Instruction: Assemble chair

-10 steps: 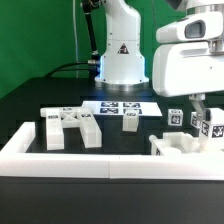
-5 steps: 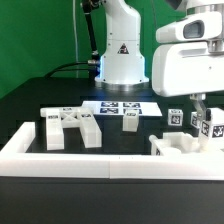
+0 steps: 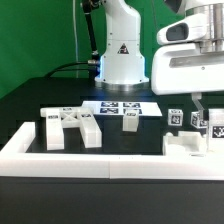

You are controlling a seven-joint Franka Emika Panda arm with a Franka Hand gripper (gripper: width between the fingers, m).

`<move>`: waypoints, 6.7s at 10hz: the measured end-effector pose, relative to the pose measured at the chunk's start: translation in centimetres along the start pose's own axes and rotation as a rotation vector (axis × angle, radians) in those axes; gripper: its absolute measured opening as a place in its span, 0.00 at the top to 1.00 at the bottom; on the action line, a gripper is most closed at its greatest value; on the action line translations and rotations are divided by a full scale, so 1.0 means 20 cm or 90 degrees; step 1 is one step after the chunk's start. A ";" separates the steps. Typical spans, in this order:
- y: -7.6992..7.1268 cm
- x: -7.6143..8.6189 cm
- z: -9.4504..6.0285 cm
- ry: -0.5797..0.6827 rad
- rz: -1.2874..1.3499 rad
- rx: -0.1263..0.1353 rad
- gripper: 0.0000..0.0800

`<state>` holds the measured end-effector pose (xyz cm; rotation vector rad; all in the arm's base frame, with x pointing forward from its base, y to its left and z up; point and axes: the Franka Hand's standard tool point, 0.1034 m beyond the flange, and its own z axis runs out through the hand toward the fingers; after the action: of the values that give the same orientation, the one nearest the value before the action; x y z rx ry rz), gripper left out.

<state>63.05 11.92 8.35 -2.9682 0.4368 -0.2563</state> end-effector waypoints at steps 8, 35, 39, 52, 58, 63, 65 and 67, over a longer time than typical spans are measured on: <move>0.00 0.00 0.00 0.000 0.450 0.005 0.64; -0.02 -0.03 0.02 -0.008 -0.161 -0.024 0.64; -0.01 -0.04 0.02 0.005 0.216 -0.023 0.64; -0.02 -0.04 0.01 0.002 0.451 -0.044 0.27; -0.01 -0.04 0.01 -0.013 -0.007 -0.041 0.19; 0.02 -0.01 0.00 -0.019 -0.278 -0.049 0.19; 0.02 -0.01 0.00 -0.019 -0.309 -0.052 0.19; 0.02 -0.01 0.00 -0.019 -0.307 -0.053 0.54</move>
Offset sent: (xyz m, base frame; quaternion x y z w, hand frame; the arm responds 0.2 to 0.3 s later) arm -0.0009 0.0099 -0.0015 -0.0079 -0.0185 0.1990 0.9798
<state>62.76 11.61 8.17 -3.1089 -0.2871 -0.2422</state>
